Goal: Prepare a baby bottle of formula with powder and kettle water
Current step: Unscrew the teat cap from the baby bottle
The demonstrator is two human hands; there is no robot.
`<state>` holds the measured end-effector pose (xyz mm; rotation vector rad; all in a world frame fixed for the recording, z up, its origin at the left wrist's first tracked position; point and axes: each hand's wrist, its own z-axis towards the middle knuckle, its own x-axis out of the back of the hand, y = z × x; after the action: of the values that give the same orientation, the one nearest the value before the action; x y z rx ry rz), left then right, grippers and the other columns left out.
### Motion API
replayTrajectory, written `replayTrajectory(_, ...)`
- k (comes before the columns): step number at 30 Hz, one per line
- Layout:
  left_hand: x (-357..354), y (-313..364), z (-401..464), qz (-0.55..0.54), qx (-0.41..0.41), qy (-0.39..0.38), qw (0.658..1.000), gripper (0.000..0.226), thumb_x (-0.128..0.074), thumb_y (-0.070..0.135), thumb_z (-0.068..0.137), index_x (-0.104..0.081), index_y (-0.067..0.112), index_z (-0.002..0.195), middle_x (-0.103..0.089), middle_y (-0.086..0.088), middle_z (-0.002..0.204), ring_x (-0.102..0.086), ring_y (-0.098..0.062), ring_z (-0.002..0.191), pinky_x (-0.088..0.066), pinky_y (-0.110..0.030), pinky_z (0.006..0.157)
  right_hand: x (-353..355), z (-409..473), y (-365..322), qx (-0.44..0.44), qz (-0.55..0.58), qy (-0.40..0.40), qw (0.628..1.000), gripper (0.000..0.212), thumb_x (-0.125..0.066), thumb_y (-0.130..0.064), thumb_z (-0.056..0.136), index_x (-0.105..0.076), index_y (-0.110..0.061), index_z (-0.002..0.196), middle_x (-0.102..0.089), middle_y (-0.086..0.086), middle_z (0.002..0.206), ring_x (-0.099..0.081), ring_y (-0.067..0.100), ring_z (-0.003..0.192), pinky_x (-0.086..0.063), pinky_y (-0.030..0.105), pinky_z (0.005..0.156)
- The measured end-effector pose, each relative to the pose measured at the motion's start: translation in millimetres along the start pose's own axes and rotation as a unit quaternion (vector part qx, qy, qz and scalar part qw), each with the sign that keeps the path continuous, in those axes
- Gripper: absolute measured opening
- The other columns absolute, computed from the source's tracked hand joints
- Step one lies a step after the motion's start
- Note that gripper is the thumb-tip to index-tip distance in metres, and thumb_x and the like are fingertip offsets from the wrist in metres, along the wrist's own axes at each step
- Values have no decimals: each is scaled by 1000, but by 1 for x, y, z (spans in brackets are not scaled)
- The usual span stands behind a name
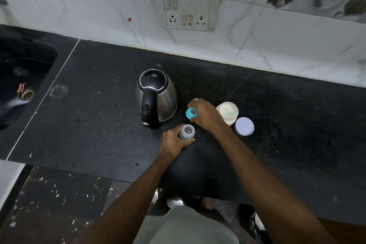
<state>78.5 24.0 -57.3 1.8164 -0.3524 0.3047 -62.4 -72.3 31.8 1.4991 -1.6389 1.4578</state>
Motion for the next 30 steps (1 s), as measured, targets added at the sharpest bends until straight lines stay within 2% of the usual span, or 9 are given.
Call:
replayTrajectory(5, 3, -3, -4, 4, 9, -5, 1000, 61, -97, 24, 70, -74, 20, 126, -78, 9, 118, -72, -4, 110, -56, -29, 104, -22, 7, 2, -10, -5, -19, 1000, 53, -78, -16, 87, -58, -22, 136, -58, 10, 136, -63, 33, 119, -53, 46, 101)
replayTrajectory(13, 5, -4, -3, 7, 16, -15, 1000, 63, -96, 24, 71, -73, 20, 129, -76, 7, 123, -70, -6, 114, -55, -30, 107, -38, 16, 6, -55, 137, 12, 989, 50, -85, -22, 81, -57, -19, 122, -65, 7, 127, -66, 25, 111, -56, 39, 97)
replayTrajectory(17, 5, -3, -3, 6, 23, -17, 1000, 64, -96, 24, 71, -71, 20, 130, -76, 5, 124, -70, -8, 115, -54, -29, 107, -44, 17, 9, -47, 111, 20, 992, 49, -82, -24, 85, -53, -21, 124, -66, 9, 127, -66, 26, 112, -56, 41, 97)
replayTrajectory(20, 5, -3, -4, 3, 24, -19, 1000, 63, -96, 22, 72, -71, 20, 130, -76, 5, 124, -70, -7, 114, -54, -29, 107, -48, 16, 11, -30, 55, 17, 998, 50, -79, -25, 87, -50, -20, 127, -65, 12, 123, -65, 30, 110, -55, 43, 90)
replayTrajectory(26, 5, -2, -4, -1, 27, -24, 999, 66, -95, 20, 74, -68, 20, 134, -74, 6, 128, -68, -6, 117, -52, -24, 108, -51, 12, 16, -27, 10, 25, 999, 63, -79, -27, 87, -41, -16, 137, -65, 17, 119, -66, 33, 107, -54, 46, 86)
replayTrajectory(30, 5, -1, -4, -3, 26, -29, 999, 66, -94, 18, 74, -68, 19, 135, -72, 9, 127, -67, -5, 117, -49, -17, 105, -47, 8, 17, -10, 14, 35, 999, 58, -79, -16, 86, -44, -13, 132, -63, 16, 121, -61, 34, 110, -50, 45, 86)
